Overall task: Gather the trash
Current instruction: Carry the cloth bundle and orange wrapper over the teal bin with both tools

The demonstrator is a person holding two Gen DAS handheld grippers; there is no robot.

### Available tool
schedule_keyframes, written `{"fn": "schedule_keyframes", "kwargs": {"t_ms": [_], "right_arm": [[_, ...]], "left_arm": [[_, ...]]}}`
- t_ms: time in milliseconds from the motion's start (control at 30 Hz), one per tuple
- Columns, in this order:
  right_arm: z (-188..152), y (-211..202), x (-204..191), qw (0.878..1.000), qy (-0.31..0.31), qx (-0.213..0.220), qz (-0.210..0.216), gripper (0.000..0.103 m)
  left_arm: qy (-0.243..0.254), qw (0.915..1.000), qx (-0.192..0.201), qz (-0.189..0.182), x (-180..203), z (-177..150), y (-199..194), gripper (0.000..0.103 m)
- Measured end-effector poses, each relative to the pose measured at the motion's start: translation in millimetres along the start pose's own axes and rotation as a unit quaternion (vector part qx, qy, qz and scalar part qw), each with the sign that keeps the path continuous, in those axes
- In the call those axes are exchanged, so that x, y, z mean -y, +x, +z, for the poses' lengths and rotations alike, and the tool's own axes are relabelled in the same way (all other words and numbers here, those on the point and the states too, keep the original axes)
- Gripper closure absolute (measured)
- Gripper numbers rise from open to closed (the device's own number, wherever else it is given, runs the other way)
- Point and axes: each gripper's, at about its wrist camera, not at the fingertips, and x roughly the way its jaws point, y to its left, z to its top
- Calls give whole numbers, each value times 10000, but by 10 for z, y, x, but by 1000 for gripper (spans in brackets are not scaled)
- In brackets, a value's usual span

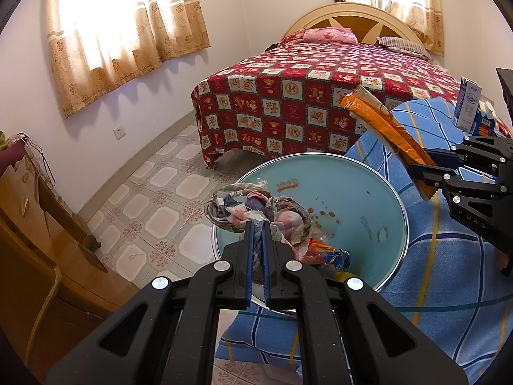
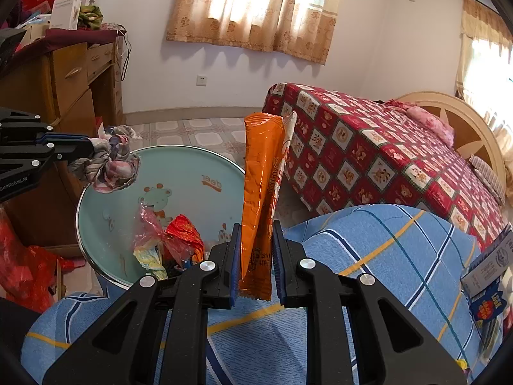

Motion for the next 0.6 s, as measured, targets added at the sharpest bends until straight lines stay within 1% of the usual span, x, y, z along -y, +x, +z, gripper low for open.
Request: {"fn": "schedule_keyframes", "kwargs": {"t_ms": [600], "right_arm": [[15, -8, -30, 10000, -19, 7, 17, 84]], "left_arm": [[-4, 10000, 4, -5, 6, 0, 1, 98]]}}
